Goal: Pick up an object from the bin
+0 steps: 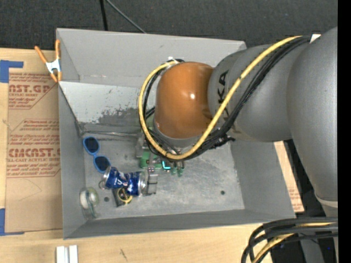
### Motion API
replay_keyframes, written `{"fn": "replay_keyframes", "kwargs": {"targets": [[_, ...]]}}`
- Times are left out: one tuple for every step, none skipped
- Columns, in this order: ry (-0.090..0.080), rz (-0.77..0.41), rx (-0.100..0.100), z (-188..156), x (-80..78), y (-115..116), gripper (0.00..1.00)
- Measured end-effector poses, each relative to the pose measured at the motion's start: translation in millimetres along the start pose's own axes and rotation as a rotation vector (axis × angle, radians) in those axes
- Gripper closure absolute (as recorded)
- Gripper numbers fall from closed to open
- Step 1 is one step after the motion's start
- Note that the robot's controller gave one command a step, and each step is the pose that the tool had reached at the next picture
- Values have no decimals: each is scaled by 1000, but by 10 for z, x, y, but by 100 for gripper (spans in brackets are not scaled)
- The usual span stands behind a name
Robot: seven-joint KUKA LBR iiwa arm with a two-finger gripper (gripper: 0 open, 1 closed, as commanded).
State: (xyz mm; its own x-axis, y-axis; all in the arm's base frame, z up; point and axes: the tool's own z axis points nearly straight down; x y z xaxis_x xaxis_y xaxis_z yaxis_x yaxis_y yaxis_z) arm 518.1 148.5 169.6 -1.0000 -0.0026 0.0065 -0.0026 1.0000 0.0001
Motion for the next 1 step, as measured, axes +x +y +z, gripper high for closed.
{"fn": "replay_keyframes", "kwargs": {"targets": [[-2,62,0,1044,-403,-75,0]]}}
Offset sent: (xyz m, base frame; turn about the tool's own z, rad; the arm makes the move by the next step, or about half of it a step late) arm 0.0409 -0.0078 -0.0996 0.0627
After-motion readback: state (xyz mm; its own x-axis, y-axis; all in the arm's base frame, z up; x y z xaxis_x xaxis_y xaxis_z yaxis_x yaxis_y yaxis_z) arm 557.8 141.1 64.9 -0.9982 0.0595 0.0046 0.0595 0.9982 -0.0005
